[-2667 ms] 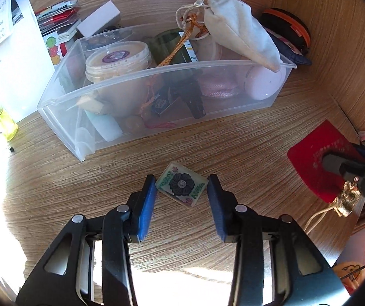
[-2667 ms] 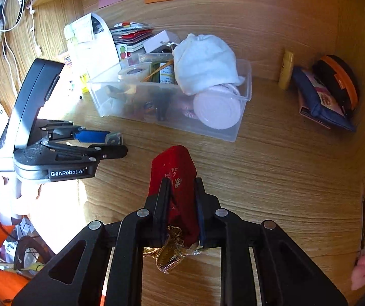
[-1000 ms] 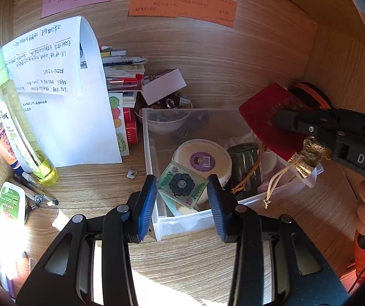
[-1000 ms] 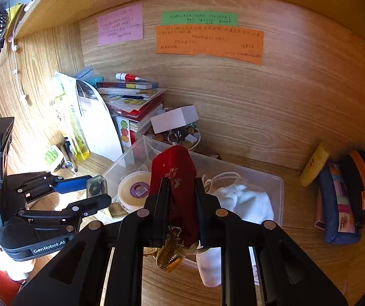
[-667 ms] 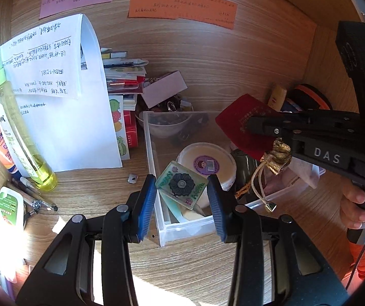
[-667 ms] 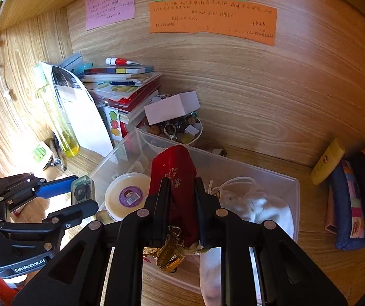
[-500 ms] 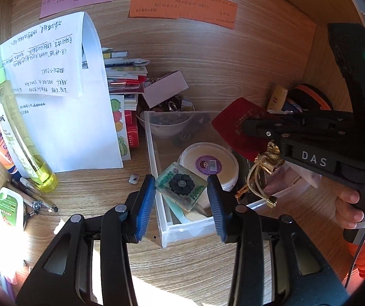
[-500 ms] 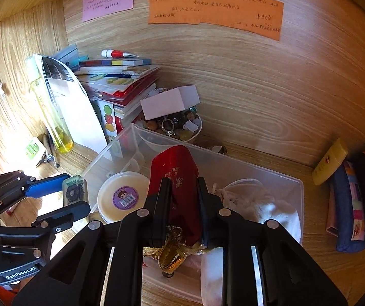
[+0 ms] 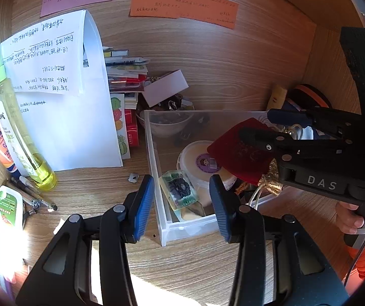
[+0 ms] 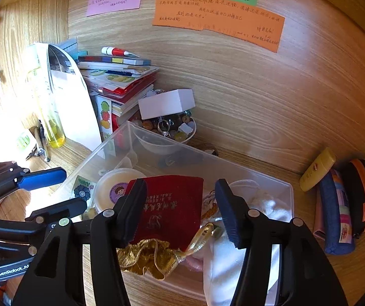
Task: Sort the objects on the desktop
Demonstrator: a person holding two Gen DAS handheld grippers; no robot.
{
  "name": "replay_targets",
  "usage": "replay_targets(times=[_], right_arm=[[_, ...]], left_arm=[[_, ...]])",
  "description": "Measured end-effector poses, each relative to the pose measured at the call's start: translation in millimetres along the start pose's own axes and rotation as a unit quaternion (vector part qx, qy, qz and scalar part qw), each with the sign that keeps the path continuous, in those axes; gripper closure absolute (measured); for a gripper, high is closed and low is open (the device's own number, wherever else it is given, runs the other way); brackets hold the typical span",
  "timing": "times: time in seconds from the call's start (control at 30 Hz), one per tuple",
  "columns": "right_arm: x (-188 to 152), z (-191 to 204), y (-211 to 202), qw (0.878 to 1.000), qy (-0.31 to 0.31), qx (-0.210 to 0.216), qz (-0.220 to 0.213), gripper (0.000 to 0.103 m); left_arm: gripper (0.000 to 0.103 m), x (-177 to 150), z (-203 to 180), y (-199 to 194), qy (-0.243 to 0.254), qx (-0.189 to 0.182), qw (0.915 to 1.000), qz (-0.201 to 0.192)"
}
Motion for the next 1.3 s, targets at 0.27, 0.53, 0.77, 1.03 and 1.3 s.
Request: replay_targets(times=[0.27, 0.53, 0.77, 1.03, 1.3], right_arm=[[-4, -9, -23, 1.000, 0.006, -0.006, -0.021, 0.034], [-15, -21, -44, 0.999, 0.019, -0.007, -0.031, 0.022], [-32, -31, -56, 0.999, 0.024, -0.002, -0.028, 0.022], [-53, -41, -73, 0.999, 0.034, -0.001, -0.035, 0.021], [-72, -51, -88, 0.998, 0.049, 0.000, -0.049, 0.014]], left_arm=[[0.051, 4, -8, -9, 0.009, 0.001, 0.9999, -0.014], [0.038, 7, -22, -17, 0.017, 0.011, 0.9996, -0.019], [0.023, 5, -35, -27, 0.016, 0.026, 0.9992, -0.024], [0.009, 0, -52, -39, 0.020, 0.056, 0.9974, -0.040], [0.008, -9, -60, -43, 0.013, 0.080, 0.9955, -0.048]])
Point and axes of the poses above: each gripper's, at about its wrist camera, not at the fingertips, and y roughly the way its jaws point, z to its left, x to its top, the point moved 4 cm from there along y, roughly the way its jaws point, and after that the axes turned 13 degrees about -x, right-handed, at the moved point
